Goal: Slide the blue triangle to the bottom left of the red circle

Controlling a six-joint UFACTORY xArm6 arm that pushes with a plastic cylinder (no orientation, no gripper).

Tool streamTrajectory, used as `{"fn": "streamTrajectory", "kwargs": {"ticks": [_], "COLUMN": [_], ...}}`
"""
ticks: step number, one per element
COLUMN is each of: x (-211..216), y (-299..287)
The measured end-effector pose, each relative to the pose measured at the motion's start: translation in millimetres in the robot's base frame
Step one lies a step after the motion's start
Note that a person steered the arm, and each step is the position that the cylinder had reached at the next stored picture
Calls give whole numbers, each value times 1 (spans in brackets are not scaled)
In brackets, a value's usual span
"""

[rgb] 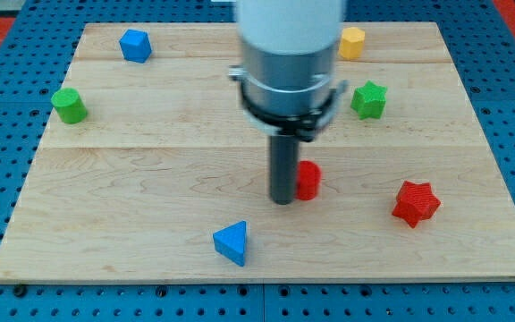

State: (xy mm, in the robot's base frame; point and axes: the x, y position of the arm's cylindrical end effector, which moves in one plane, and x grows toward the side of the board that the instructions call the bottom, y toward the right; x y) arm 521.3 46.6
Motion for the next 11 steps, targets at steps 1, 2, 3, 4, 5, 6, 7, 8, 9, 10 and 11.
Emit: {"fn": "streamTrajectory", "kwargs": {"ticks": [1, 2, 3, 4, 5, 6, 7, 8, 9, 10, 11], "x": [-2, -2, 8, 77, 95, 75, 68, 41, 21, 35, 6], "y": [45, -42, -141, -154, -144, -125, -75, -26, 28, -51, -58]}}
